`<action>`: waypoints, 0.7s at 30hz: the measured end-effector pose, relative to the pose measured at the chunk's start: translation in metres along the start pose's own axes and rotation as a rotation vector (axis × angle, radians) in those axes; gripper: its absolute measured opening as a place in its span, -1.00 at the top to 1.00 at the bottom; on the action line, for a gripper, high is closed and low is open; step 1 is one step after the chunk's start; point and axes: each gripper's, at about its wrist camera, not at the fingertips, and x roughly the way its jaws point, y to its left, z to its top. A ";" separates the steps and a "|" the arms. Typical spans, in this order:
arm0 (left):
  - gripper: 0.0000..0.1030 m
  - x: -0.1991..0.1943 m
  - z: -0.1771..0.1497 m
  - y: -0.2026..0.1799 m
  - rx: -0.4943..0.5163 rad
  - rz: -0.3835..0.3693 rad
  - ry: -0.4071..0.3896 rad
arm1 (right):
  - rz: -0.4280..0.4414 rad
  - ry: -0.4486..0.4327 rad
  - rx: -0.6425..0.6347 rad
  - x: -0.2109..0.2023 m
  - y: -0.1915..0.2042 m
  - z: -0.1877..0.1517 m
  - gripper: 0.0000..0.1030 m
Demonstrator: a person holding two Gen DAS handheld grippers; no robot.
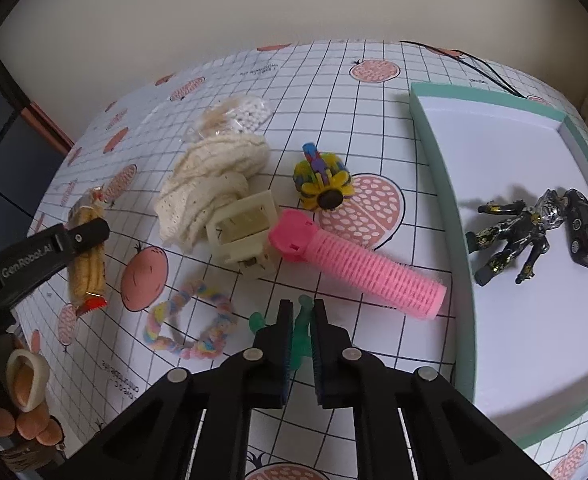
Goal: Organize objects
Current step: 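Grasp the green plastic figure with the right tool, then carry the snack bar with the left tool while the right tool carries the green figure to the tray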
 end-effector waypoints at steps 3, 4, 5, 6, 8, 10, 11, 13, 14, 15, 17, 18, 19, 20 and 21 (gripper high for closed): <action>0.26 -0.006 0.001 -0.001 -0.006 -0.009 -0.022 | 0.021 -0.036 0.026 -0.011 -0.004 0.002 0.83; 0.26 -0.009 0.002 -0.002 -0.006 -0.015 -0.033 | 0.025 -0.045 0.035 -0.014 -0.006 0.003 0.83; 0.26 -0.010 0.002 -0.003 -0.004 -0.020 -0.038 | 0.027 -0.053 0.042 -0.017 -0.008 0.003 0.83; 0.26 -0.013 0.002 -0.004 -0.003 -0.025 -0.045 | 0.025 -0.062 0.049 -0.020 -0.010 0.003 0.83; 0.26 -0.017 0.002 -0.008 0.004 -0.040 -0.058 | 0.022 -0.079 0.065 -0.027 -0.018 0.002 0.83; 0.26 -0.022 0.000 -0.015 0.015 -0.058 -0.070 | 0.016 -0.097 0.088 -0.035 -0.028 0.002 0.83; 0.26 -0.023 -0.001 -0.017 0.017 -0.062 -0.074 | 0.013 -0.102 0.093 -0.038 -0.034 0.003 0.83; 0.26 -0.028 -0.003 -0.027 0.041 -0.077 -0.083 | 0.004 -0.112 0.108 -0.043 -0.043 0.003 0.83; 0.26 -0.029 -0.004 -0.030 0.048 -0.080 -0.087 | -0.001 -0.116 0.116 -0.045 -0.048 0.003 0.83; 0.26 -0.031 -0.006 -0.034 0.060 -0.086 -0.091 | -0.008 -0.120 0.124 -0.048 -0.053 0.002 0.83; 0.26 -0.036 -0.010 -0.045 0.084 -0.106 -0.100 | -0.017 -0.125 0.136 -0.052 -0.064 0.002 0.84; 0.26 -0.038 -0.011 -0.050 0.095 -0.117 -0.102 | -0.019 -0.128 0.144 -0.054 -0.069 0.002 0.83; 0.26 -0.039 -0.013 -0.055 0.105 -0.125 -0.104 | -0.026 -0.130 0.154 -0.056 -0.076 0.001 0.84; 0.26 -0.041 -0.015 -0.060 0.117 -0.133 -0.107 | -0.029 -0.134 0.163 -0.058 -0.082 0.001 0.84; 0.26 -0.042 -0.017 -0.065 0.129 -0.141 -0.108 | -0.032 -0.135 0.172 -0.060 -0.087 0.001 0.84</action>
